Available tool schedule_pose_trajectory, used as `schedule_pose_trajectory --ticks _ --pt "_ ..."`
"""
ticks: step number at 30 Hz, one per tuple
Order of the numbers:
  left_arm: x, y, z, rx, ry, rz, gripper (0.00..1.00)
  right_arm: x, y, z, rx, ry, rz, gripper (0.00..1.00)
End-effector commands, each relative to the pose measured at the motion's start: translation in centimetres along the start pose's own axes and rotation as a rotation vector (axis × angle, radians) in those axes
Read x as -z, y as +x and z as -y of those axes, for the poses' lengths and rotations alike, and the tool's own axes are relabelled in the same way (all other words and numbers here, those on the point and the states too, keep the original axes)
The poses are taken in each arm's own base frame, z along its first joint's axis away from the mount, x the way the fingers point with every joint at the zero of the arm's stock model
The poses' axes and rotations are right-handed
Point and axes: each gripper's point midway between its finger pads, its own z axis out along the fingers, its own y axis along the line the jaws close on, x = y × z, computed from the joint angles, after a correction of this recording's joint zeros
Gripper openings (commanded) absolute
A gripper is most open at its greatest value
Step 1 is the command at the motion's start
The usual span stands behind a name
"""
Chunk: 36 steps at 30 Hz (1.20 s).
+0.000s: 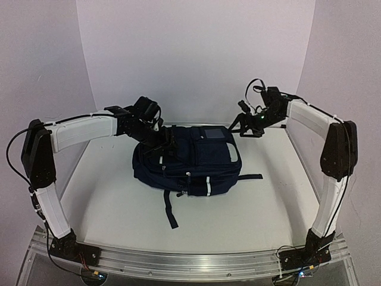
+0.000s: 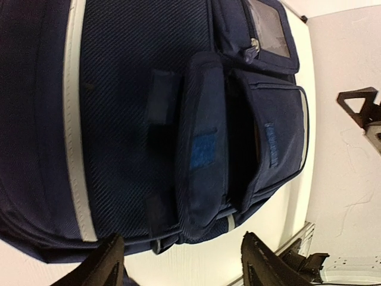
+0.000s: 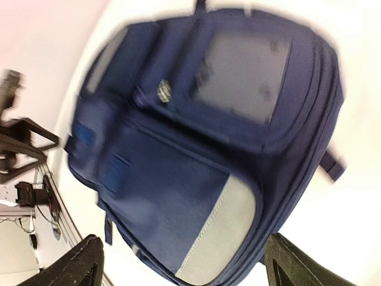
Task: Pack the student bag
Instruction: Place the personal item in the student bag.
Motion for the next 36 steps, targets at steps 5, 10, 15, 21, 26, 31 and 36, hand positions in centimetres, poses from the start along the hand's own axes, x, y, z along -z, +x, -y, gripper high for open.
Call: schedule_pose_trajectory --ticks 5,10,15,21,26,31,36 --pt "-1.9 -1.5 1.9 0.001 0.121 0.012 0.58 0.3 -0.8 -7.7 0.053 -0.197 0.019 0.65" --pt "-2.7 -2.0 2.5 0.001 0.144 0.008 0.49 -3.0 0.7 -11.3 0.065 -0.286 -0.050 0.38" --pt "-2.8 -2.5 3.8 -0.016 0.190 0.008 0.29 -6.6 2.2 -11.6 0.058 -0.247 -0.091 0.18" --pt "-2.5 -2.9 4.7 -0.031 0.230 0.026 0.09 -10.5 4.1 -8.9 0.016 -0.134 -0.133 0.01" --pt "-2.2 -2.9 6.7 -0.075 0.333 0.018 0.04 -12.7 5.1 -7.2 -0.020 -0.060 -0.147 0.00" --pt "-2.5 -2.4 8.4 -0.108 0.409 -0.016 0.04 -13.4 5.1 -7.5 -0.019 -0.066 -0.152 0.30" --pt "-2.6 -2.3 9.2 -0.135 0.443 -0.029 0.04 -9.6 2.4 -8.7 0.005 -0.136 -0.085 0.54"
